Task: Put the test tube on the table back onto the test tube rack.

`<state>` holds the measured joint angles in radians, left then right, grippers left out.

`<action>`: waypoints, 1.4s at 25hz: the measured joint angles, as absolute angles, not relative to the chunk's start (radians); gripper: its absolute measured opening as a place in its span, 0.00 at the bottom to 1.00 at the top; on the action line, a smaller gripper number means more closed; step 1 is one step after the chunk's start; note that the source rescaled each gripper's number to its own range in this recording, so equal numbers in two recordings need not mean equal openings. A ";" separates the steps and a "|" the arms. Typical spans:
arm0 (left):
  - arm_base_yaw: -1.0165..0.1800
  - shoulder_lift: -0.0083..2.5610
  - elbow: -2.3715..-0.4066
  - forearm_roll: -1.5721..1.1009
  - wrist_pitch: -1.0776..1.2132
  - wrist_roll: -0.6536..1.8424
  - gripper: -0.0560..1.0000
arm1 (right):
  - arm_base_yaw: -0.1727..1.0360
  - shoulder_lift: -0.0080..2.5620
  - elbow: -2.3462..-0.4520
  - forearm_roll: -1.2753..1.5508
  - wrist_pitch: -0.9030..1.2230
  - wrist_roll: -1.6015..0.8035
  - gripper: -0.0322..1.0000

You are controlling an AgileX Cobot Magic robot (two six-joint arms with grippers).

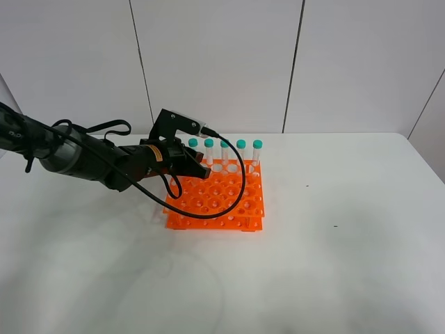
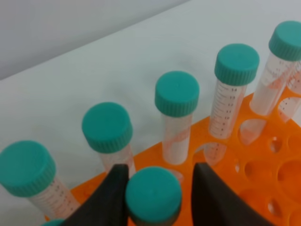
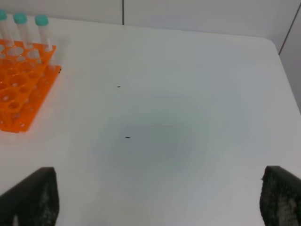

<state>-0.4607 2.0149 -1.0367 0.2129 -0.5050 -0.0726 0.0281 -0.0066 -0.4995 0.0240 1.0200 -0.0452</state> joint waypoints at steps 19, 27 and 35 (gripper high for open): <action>-0.462 1.807 -1.037 0.214 -0.450 -0.075 0.63 | 0.028 -0.007 -0.499 0.024 1.020 -0.045 0.94; -0.454 1.621 -1.092 0.214 0.033 -0.107 0.99 | 0.028 -0.007 -0.499 0.024 1.020 -0.045 0.94; -0.391 1.720 -1.432 0.201 0.689 -0.096 0.98 | 0.028 -0.007 -0.499 0.024 1.020 -0.045 0.94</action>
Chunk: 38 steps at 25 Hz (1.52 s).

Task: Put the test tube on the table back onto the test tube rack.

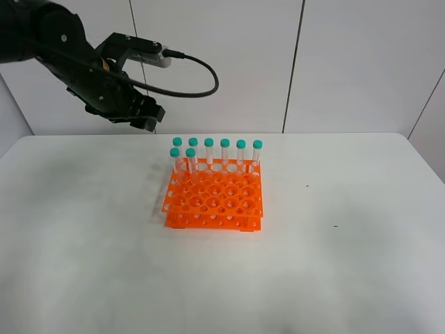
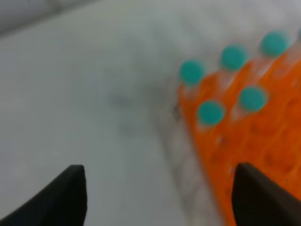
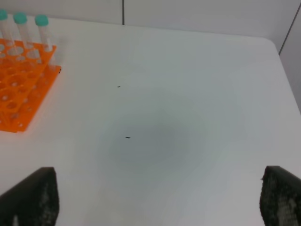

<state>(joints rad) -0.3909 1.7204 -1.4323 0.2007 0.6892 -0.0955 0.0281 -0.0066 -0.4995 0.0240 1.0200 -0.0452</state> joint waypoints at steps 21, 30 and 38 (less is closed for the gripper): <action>-0.011 1.870 -1.644 0.088 1.177 -0.019 0.93 | 0.028 -0.007 -0.499 0.024 1.020 -0.045 0.94; -0.011 1.662 -1.315 0.065 1.177 0.000 0.93 | 0.028 -0.007 -0.499 0.024 1.020 -0.045 0.94; -0.011 1.249 -0.959 0.065 1.177 0.009 0.93 | 0.028 -0.007 -0.499 0.025 1.020 -0.045 0.94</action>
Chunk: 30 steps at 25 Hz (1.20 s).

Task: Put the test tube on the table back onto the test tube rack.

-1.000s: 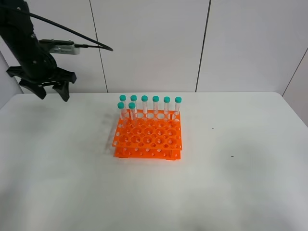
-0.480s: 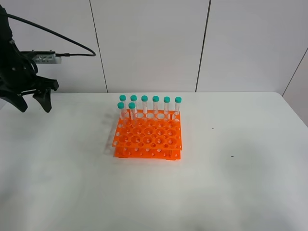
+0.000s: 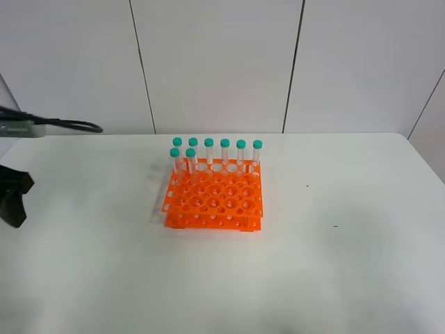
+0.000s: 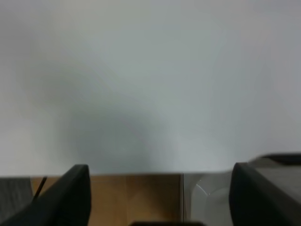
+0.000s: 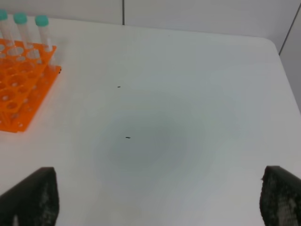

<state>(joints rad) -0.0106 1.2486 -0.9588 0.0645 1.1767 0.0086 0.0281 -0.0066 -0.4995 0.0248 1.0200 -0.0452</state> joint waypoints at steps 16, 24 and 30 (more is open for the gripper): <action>-0.011 0.404 -0.498 0.064 1.064 -0.007 0.93 | 0.028 -0.007 -0.499 0.025 1.020 -0.045 0.94; -0.011 0.194 -0.495 0.064 1.057 -0.009 0.93 | 0.028 -0.007 -0.499 0.027 1.020 -0.045 0.94; -0.011 0.081 -0.495 0.064 1.057 -0.009 0.93 | 0.028 -0.007 -0.499 0.027 1.020 -0.045 0.94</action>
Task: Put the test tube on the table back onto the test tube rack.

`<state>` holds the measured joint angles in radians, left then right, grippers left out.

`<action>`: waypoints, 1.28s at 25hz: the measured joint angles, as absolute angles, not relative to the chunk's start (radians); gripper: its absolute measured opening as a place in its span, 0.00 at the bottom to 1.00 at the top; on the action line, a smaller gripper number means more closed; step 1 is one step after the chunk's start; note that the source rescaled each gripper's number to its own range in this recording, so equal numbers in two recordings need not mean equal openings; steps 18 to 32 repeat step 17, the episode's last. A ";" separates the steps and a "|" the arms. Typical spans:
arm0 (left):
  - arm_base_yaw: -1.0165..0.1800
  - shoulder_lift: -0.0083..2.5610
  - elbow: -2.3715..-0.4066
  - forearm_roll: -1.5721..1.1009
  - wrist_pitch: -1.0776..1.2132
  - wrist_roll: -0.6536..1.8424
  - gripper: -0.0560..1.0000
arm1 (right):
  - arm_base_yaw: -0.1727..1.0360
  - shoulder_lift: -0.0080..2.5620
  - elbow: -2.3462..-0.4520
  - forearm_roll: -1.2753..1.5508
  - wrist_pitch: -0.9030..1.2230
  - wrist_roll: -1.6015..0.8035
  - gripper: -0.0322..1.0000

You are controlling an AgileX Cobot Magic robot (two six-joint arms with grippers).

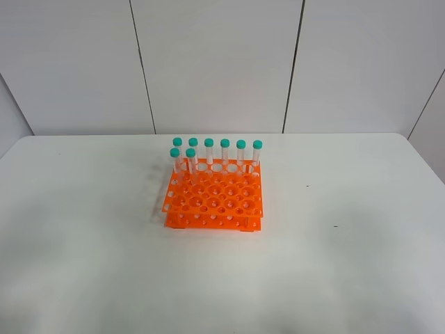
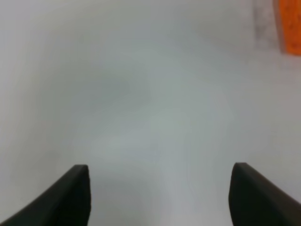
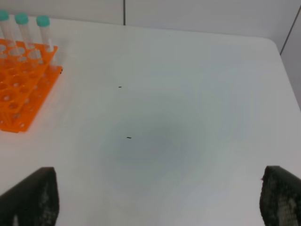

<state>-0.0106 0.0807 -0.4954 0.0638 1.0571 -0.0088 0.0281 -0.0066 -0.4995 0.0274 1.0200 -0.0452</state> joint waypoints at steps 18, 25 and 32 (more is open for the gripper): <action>-0.011 -0.003 -0.495 0.064 1.058 -0.018 0.93 | 0.028 -0.007 -0.499 0.027 1.020 -0.045 0.94; -0.011 -0.003 -0.495 0.064 1.058 -0.018 0.93 | 0.028 -0.007 -0.499 0.027 1.020 -0.045 0.94; -0.011 -0.003 -0.495 0.064 1.058 -0.018 0.93 | 0.028 -0.007 -0.499 0.027 1.020 -0.045 0.94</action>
